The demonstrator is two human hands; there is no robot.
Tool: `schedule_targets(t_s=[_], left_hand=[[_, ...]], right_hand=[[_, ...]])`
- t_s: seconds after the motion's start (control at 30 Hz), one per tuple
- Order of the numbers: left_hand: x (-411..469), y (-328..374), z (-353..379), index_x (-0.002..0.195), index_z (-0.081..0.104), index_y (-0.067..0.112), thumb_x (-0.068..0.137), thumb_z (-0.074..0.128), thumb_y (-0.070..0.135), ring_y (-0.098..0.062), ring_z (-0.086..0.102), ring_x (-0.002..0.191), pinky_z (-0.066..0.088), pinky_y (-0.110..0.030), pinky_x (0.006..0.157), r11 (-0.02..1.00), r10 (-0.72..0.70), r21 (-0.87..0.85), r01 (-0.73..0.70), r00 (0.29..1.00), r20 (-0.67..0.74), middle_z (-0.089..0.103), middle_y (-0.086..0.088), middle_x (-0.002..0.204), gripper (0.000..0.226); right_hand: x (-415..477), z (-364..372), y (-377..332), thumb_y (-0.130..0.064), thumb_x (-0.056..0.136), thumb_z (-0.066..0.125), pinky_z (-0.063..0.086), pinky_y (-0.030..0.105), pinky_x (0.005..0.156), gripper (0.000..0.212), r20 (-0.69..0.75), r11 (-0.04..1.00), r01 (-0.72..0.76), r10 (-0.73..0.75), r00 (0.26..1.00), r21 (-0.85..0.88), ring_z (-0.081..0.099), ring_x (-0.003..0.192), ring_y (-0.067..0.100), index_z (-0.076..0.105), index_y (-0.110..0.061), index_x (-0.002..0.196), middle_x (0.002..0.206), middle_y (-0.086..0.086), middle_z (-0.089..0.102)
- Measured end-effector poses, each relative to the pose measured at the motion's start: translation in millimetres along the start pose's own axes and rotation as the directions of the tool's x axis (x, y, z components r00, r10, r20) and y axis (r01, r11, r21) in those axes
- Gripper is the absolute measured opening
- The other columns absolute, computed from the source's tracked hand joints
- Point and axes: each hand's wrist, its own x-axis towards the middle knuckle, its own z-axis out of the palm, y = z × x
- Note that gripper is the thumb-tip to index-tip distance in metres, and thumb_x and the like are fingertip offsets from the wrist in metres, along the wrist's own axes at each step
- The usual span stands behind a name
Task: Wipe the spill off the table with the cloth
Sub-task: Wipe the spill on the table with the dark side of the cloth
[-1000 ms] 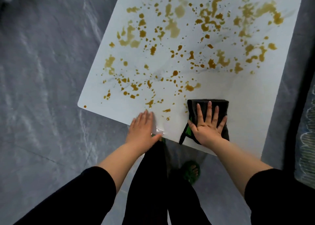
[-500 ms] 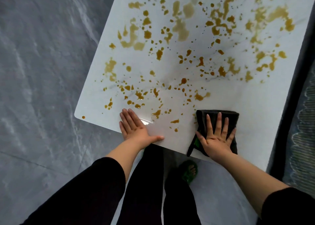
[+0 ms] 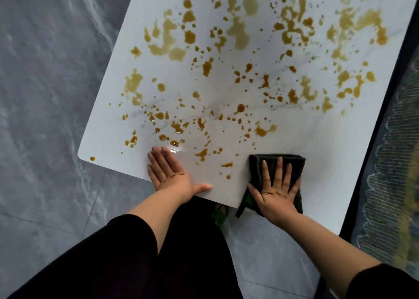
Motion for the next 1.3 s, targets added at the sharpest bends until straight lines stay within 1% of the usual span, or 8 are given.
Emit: schedule_targets(t_s=[0.13, 0.23, 0.33, 0.43, 0.63, 0.83, 1.07, 1.3], left_hand=[[-1, -2, -6, 0.099, -0.064, 0.002, 0.052, 0.065, 0.087, -0.03, -0.057, 0.114, -0.03, -0.045, 0.1, 1.0, 0.013, 0.004, -0.013, 1.0, 0.002, -0.056, -0.023, 0.135, 0.162], [2, 2, -17, 0.111, -0.058, 0.002, 0.053, 0.065, 0.087, -0.033, -0.052, 0.125, -0.028, -0.045, 0.104, 0.998, 0.055, 0.008, -0.055, 0.998, 0.006, -0.055, -0.022, 0.137, 0.161], [9, 3, -27, 0.106, -0.06, 0.003, 0.052, 0.065, 0.088, -0.032, -0.054, 0.122, -0.028, -0.045, 0.104, 0.996, 0.084, 0.036, -0.084, 0.996, -0.002, -0.056, -0.021, 0.136, 0.16], [14, -2, -34, 0.097, -0.064, 0.005, 0.05, 0.064, 0.089, -0.029, -0.055, 0.117, -0.028, -0.045, 0.104, 0.995, 0.081, 0.065, -0.079, 0.996, -0.024, -0.056, -0.022, 0.136, 0.16], [7, 1, -33, 0.102, -0.062, 0.005, 0.05, 0.066, 0.088, -0.03, -0.054, 0.121, -0.025, -0.048, 0.108, 0.995, 0.075, 0.064, -0.073, 0.997, -0.027, -0.056, -0.021, 0.136, 0.161], [2, 4, -34, 0.125, -0.051, 0.001, 0.054, 0.067, 0.085, -0.035, -0.048, 0.13, -0.023, -0.048, 0.11, 0.996, 0.058, 0.064, -0.057, 0.998, -0.018, -0.053, -0.021, 0.139, 0.162], [3, 3, -33, 0.128, -0.05, 0.0, 0.056, 0.068, 0.084, -0.035, -0.048, 0.13, -0.023, -0.047, 0.11, 0.996, 0.072, 0.063, -0.07, 0.997, -0.015, -0.053, -0.021, 0.139, 0.161], [0, 2, -36, 0.126, -0.051, 0.0, 0.056, 0.069, 0.082, -0.035, -0.049, 0.129, -0.024, -0.048, 0.109, 0.995, 0.086, 0.045, -0.086, 0.996, -0.001, -0.055, -0.022, 0.137, 0.161]], right_hand=[[44, -41, -18, -0.077, 0.084, 0.011, -0.04, 0.045, 0.092, 0.072, -0.17, 0.998, 0.062, -0.064, 0.983, -0.015, -0.058, 0.119, 0.014, -0.047, -0.054, 0.12, 0.129, -0.013, -0.061], [77, -82, -35, -0.076, 0.086, 0.012, -0.043, 0.043, 0.088, 0.072, -0.231, 0.997, 0.066, -0.07, 0.97, -0.026, -0.05, 0.128, 0.017, -0.043, -0.053, 0.125, 0.14, -0.01, -0.053], [83, -89, -43, -0.076, 0.086, 0.009, -0.042, 0.043, 0.09, 0.071, -0.261, 0.998, 0.054, -0.059, 0.963, -0.027, -0.044, 0.133, 0.018, -0.036, -0.049, 0.135, 0.148, -0.005, -0.043], [67, -67, -45, -0.074, 0.087, 0.006, -0.039, 0.045, 0.096, 0.067, -0.254, 0.995, 0.084, -0.093, 0.963, -0.048, -0.05, 0.127, 0.015, -0.04, -0.051, 0.13, 0.144, -0.009, -0.048], [22, -13, -31, -0.075, 0.084, 0.003, -0.038, 0.048, 0.098, 0.068, -0.177, 0.989, 0.114, -0.129, 0.976, -0.09, -0.048, 0.13, 0.017, -0.041, -0.051, 0.131, 0.141, -0.01, -0.052], [54, -45, -39, -0.078, 0.08, 0.002, -0.04, 0.049, 0.093, 0.068, -0.169, 0.988, 0.135, -0.146, 0.975, -0.074, -0.057, 0.119, 0.014, -0.043, -0.054, 0.125, 0.135, -0.011, -0.057], [108, -100, -68, -0.072, 0.089, 0.012, -0.032, 0.054, 0.099, 0.072, -0.27, 0.995, 0.092, -0.102, 0.957, -0.049, -0.038, 0.137, 0.023, -0.026, -0.043, 0.143, 0.151, -0.002, -0.04], [31, -20, -49, -0.076, 0.08, 0.0, -0.04, 0.047, 0.096, 0.069, -0.195, 0.993, 0.11, -0.116, 0.974, -0.04, -0.051, 0.127, 0.015, -0.043, -0.051, 0.128, 0.139, -0.011, -0.054]])
